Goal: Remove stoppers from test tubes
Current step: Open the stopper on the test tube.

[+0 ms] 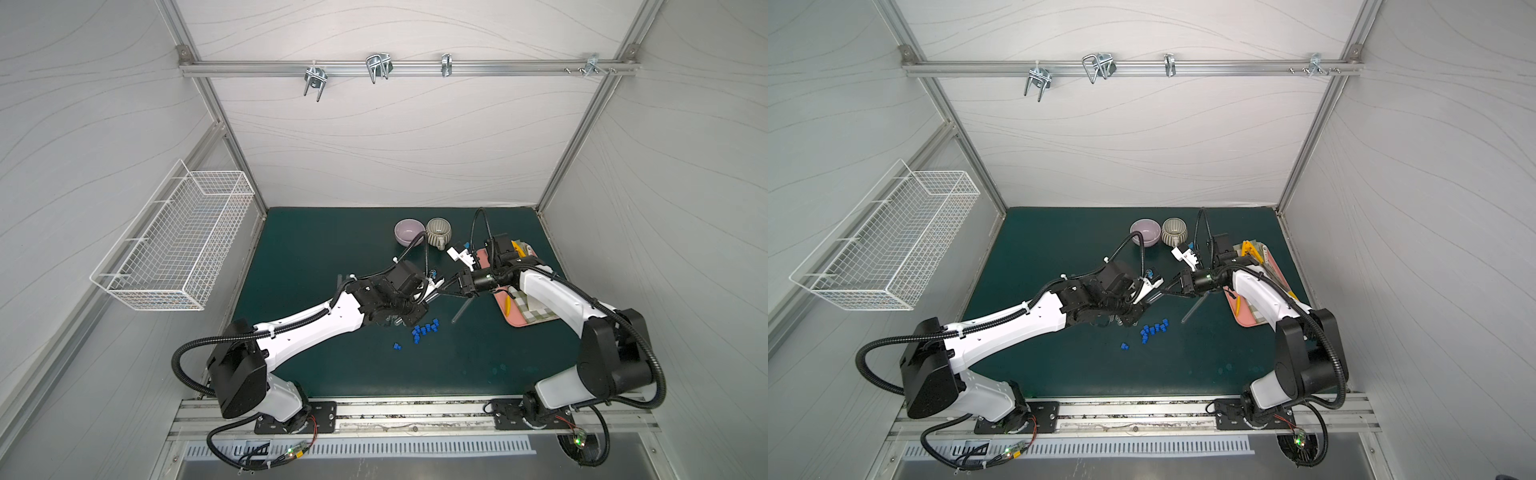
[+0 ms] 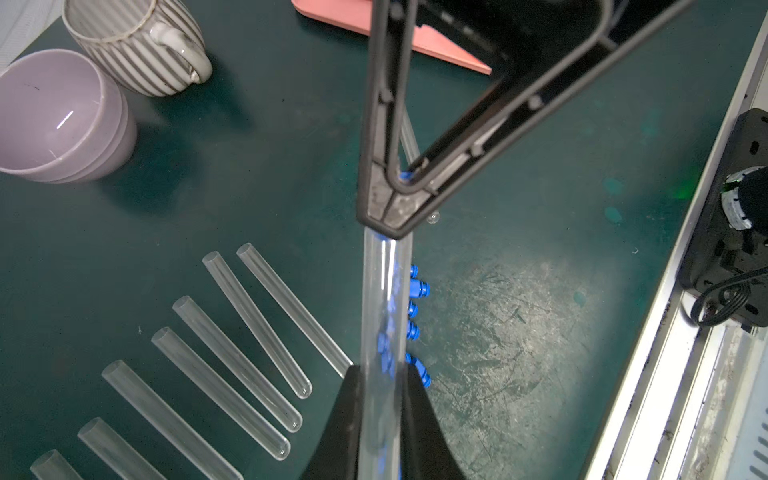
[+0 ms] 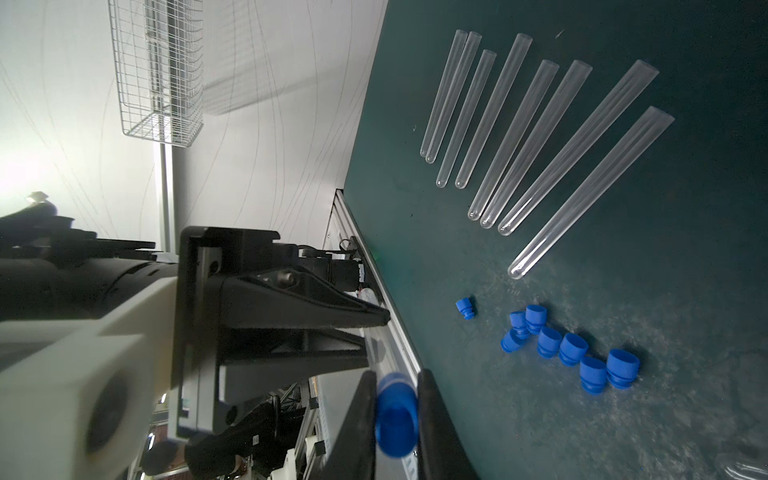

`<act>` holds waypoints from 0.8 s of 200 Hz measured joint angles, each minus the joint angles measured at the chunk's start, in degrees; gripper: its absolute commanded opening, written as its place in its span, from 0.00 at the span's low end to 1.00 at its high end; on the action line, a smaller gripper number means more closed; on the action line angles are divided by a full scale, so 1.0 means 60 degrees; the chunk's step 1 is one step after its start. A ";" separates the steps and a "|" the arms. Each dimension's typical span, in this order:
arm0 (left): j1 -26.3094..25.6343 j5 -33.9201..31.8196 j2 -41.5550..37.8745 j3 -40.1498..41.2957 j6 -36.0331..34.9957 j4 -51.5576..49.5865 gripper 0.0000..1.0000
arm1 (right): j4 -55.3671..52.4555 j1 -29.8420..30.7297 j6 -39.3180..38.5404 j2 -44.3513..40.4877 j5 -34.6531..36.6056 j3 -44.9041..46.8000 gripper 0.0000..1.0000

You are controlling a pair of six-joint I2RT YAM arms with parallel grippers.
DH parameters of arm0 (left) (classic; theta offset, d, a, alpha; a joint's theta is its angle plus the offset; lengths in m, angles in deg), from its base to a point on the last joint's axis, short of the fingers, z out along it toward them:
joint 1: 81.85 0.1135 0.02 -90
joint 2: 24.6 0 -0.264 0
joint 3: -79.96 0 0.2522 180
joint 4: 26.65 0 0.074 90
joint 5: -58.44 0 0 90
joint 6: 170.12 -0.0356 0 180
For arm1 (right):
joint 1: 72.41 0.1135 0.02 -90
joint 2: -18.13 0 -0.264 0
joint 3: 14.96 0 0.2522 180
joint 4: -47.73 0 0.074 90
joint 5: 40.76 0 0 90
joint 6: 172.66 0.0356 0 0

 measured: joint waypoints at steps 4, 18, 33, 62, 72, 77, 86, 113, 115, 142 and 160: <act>-0.0004 0.0007 0.0004 -0.0004 -0.0018 0.0047 0.06 | 0.0069 -0.0066 0.0066 -0.0029 -0.0095 0.0066 0.02; -0.0040 0.0015 0.0025 -0.0029 -0.0047 0.0193 0.06 | 0.0353 -0.0280 0.0266 -0.0124 -0.0455 0.0299 0.02; -0.0055 0.0007 0.0051 -0.0062 -0.0069 0.0284 0.06 | 0.0648 -0.0419 0.0495 -0.0157 -0.0790 0.0455 0.03; -0.0055 -0.0066 0.0102 -0.0113 -0.0084 0.0219 0.06 | 0.0783 -0.0492 0.0630 -0.0157 -0.0849 0.0506 0.03; -0.0007 -0.0357 0.0102 -0.0106 -0.0058 -0.0291 0.06 | 0.0648 -0.0641 0.0514 -0.0160 -0.0586 0.0448 0.03; 0.0047 -0.0506 0.0106 -0.0076 -0.0036 -0.0561 0.06 | 0.0576 -0.0747 0.0455 -0.0160 -0.0481 0.0423 0.02; 0.0124 -0.0703 0.0157 -0.0025 -0.0022 -0.0929 0.06 | 0.0525 -0.0889 0.0401 -0.0164 -0.0364 0.0404 0.03; 0.0266 -0.1082 0.0288 0.0011 -0.0007 -0.1585 0.06 | 0.0743 -0.1107 0.0576 -0.0226 -0.0382 0.0444 0.03; 0.0270 -0.1089 0.0291 0.0011 -0.0007 -0.1606 0.06 | 0.0769 -0.1107 0.0601 -0.0233 -0.0386 0.0448 0.03; 0.0277 -0.1209 0.0291 0.0011 0.0102 -0.1774 0.05 | 0.0623 -0.1104 0.0444 -0.0262 -0.0062 0.0444 0.03; 0.0382 -0.1166 0.0291 0.0004 0.0335 -0.1785 0.06 | 0.0066 -0.1056 0.0036 -0.0178 0.0674 0.0364 0.03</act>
